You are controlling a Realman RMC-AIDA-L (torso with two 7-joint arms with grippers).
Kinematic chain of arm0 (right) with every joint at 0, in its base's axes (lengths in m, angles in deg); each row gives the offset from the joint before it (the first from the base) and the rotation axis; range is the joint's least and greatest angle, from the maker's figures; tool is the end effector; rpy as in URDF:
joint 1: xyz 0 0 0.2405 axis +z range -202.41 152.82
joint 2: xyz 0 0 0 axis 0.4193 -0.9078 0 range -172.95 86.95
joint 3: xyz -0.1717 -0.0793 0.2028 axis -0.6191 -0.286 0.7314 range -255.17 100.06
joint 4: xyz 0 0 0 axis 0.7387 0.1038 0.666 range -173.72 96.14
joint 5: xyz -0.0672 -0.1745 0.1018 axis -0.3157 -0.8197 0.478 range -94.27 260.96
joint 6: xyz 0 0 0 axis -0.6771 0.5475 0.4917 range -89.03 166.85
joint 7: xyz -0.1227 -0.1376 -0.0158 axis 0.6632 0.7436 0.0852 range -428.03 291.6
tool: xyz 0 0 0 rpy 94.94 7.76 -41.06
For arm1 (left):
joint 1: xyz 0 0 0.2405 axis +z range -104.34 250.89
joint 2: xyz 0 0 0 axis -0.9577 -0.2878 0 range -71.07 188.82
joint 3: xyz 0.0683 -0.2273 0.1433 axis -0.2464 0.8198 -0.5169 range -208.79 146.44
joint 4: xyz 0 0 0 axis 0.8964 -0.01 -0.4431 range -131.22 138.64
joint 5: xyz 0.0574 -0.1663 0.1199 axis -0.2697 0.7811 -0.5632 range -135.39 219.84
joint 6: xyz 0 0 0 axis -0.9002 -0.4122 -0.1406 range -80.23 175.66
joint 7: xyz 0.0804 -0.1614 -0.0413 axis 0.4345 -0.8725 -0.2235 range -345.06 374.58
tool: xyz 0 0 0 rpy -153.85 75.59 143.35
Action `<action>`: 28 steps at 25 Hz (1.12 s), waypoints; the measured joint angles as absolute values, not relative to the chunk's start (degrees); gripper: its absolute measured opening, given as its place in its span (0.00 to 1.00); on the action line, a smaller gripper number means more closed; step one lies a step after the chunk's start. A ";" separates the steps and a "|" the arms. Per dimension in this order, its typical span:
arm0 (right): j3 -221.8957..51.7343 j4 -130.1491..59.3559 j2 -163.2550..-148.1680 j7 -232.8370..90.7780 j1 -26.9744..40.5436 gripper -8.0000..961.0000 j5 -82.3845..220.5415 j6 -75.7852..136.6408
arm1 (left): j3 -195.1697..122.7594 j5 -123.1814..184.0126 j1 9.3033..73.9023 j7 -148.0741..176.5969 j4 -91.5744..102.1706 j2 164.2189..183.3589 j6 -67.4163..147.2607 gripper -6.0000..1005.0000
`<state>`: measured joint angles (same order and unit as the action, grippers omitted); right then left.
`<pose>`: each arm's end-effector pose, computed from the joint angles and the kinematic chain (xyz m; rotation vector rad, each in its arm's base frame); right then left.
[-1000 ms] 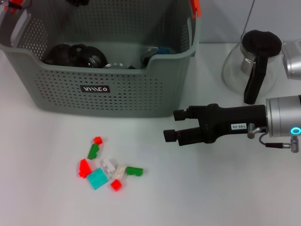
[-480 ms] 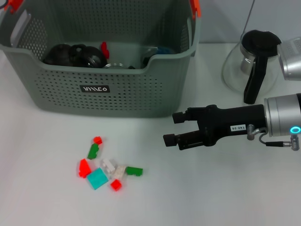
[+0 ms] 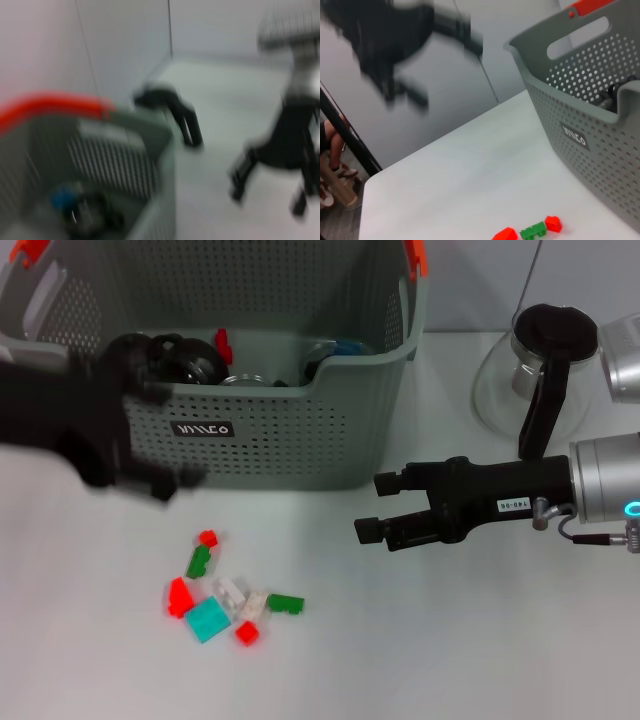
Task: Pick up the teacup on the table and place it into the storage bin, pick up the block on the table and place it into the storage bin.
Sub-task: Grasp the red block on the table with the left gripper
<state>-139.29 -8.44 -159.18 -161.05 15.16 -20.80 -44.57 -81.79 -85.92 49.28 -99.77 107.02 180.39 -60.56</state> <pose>0.2057 0.3737 -0.0881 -2.9646 0.7738 0.6103 -0.1818 0.3255 0.0631 -2.7189 -0.3343 -0.0190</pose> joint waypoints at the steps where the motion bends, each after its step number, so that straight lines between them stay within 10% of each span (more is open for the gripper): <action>1: -139.25 -8.44 -159.18 -161.07 15.17 0.98 -20.80 -44.44 | -84.07 -89.19 49.96 -99.57 107.42 180.96 -60.54 0.90; 28: -138.22 -8.47 -159.80 -162.24 16.00 0.98 -20.45 -43.67 | -114.58 -121.42 43.92 -101.55 82.53 182.93 -43.97 0.85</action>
